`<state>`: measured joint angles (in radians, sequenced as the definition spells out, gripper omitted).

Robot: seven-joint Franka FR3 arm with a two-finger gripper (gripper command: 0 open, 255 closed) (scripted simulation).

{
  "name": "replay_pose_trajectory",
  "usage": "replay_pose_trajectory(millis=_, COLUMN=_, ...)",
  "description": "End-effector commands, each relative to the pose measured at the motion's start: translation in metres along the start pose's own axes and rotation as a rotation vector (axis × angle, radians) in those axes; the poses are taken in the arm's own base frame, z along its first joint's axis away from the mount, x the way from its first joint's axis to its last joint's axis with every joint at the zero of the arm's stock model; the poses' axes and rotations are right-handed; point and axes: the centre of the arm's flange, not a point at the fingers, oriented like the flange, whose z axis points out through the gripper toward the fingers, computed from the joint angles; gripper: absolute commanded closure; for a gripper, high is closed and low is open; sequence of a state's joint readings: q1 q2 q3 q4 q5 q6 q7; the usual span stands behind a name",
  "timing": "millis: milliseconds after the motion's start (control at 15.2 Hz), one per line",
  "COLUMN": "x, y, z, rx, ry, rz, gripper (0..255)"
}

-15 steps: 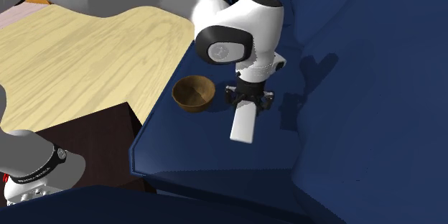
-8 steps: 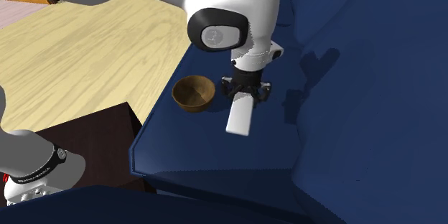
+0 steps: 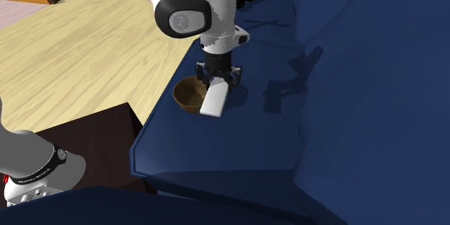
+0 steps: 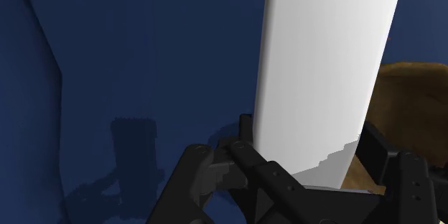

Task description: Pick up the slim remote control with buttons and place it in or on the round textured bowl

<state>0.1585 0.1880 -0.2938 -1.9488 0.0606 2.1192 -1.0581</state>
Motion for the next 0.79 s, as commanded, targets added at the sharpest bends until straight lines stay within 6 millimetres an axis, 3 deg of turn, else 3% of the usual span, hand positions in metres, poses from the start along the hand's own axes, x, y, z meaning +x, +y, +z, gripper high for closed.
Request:
replay_pose_trajectory(millis=0, x=0.012, y=-0.025, z=0.0, rx=-0.001, ry=0.001, rz=0.001, gripper=255)
replay_pose_trajectory(millis=462, x=0.055, y=-0.113, z=0.0, rx=-0.001, ry=0.001, rz=0.001, gripper=255)
replay_pose_trajectory(millis=726, x=0.055, y=-0.113, z=0.021, rx=-0.001, ry=0.001, rz=0.001, gripper=255)
